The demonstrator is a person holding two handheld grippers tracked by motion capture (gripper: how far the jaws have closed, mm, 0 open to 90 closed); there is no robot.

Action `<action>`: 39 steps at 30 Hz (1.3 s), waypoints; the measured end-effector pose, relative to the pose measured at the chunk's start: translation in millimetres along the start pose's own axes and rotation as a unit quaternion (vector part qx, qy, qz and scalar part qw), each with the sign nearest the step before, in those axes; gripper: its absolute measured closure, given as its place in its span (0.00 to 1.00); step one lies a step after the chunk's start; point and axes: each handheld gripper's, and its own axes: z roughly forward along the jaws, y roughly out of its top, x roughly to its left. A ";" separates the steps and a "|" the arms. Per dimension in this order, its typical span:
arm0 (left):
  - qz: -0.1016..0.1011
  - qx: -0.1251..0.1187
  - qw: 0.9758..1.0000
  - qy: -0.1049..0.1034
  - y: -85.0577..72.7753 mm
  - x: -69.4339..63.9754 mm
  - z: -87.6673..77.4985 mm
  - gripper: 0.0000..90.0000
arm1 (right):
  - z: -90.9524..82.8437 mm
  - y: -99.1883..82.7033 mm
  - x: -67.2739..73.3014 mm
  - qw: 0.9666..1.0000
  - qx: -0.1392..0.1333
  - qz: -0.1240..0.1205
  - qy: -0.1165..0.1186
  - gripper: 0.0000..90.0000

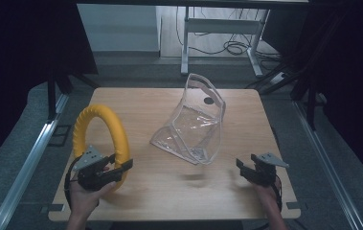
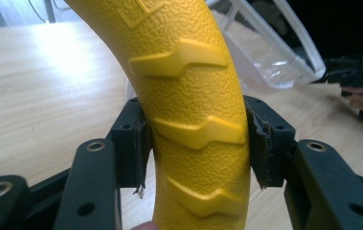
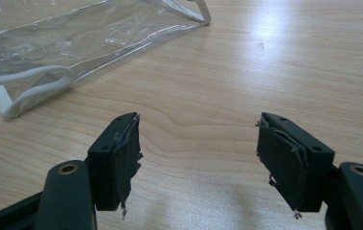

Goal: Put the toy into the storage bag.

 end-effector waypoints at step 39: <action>-0.022 -0.102 0.992 -0.073 41.5 -0.3 10.6 0.54 | 0.5 2.0 4.3 1.000 -0.001 0.002 0.020 0.36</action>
